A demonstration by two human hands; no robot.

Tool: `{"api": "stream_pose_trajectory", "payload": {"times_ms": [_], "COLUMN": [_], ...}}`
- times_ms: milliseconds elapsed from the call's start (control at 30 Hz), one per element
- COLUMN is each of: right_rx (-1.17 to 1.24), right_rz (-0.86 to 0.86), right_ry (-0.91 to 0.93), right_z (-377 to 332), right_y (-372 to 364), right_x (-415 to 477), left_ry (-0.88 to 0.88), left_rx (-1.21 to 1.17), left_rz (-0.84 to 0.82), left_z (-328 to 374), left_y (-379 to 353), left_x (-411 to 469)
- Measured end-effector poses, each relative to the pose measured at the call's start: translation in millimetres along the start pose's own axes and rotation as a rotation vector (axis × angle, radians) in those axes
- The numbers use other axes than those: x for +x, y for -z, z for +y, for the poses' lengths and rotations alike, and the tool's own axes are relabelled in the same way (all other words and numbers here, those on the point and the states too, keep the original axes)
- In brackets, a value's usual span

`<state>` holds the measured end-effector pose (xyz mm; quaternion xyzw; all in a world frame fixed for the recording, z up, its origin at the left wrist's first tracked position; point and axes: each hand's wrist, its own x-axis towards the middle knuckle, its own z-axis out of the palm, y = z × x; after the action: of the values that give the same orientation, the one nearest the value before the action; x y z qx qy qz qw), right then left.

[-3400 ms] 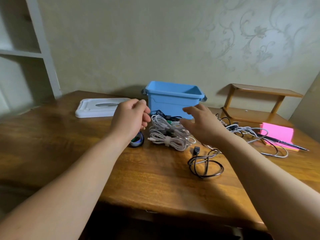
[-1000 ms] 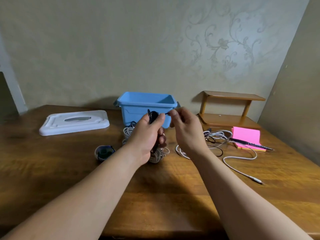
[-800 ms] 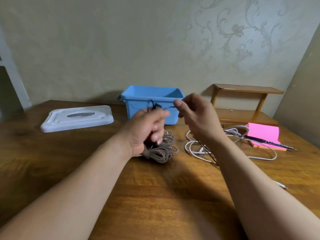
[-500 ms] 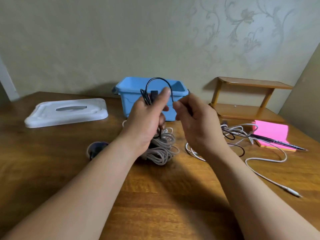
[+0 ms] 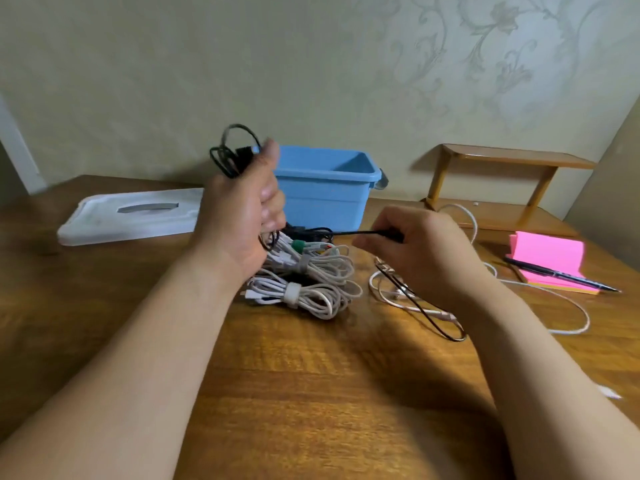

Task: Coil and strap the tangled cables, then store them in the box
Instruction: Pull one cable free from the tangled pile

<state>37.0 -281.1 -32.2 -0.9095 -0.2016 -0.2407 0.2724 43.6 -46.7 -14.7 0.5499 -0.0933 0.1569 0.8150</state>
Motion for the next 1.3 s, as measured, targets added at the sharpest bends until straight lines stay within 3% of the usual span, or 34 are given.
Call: {"api": "stream_pose_trajectory", "payload": {"times_ms": [100, 167, 333, 500, 633, 700, 900, 1100, 1233, 1300], "right_rx": [0.111, 0.282, 0.793, 0.747, 0.281, 0.265, 0.34, 0.343, 0.073, -0.009], "right_rz": [-0.003, -0.018, -0.108, -0.072, -0.061, -0.009, 0.059, 0.058, -0.024, -0.038], "right_ry": [0.006, -0.021, -0.023, 0.021, -0.002, -0.046, 0.065, 0.085, 0.021, -0.013], "right_z": [-6.0, -10.8, -9.1, -4.3, 8.4, 9.0, -20.4, -26.1, -9.0, 4.6], "right_y": [6.4, 11.2, 15.0, 17.2, 18.8, 13.7, -12.7, -20.5, -10.7, -1.6], "right_x": [-2.6, -2.9, 0.6, 3.3, 1.8, 1.3, -6.6, -8.6, -3.7, 0.0], "left_ry": [-0.087, -0.102, 0.002, 0.001, 0.085, 0.098, 0.033, 0.058, 0.1, 0.113], "left_rx": [0.507, 0.71, 0.578, 0.508, 0.097, -0.034, 0.039, 0.069, -0.319, -0.363], "left_rz": [-0.195, -0.336, -0.612, -0.464, -0.204, -0.094, -0.177, -0.068, 0.045, 0.083], "left_z": [-15.5, -23.6, -19.9, -27.2, -17.4, -15.7, -27.4, -26.6, -10.8, -2.7], "left_y": [-8.2, -18.2, -27.3, -26.6, -25.3, -24.6, -45.8, -43.8, -29.6, -13.9], "left_x": [-9.8, -17.1, -26.9, -25.2, -18.3, -14.1, -30.6, -26.2, -10.3, -2.0]}}
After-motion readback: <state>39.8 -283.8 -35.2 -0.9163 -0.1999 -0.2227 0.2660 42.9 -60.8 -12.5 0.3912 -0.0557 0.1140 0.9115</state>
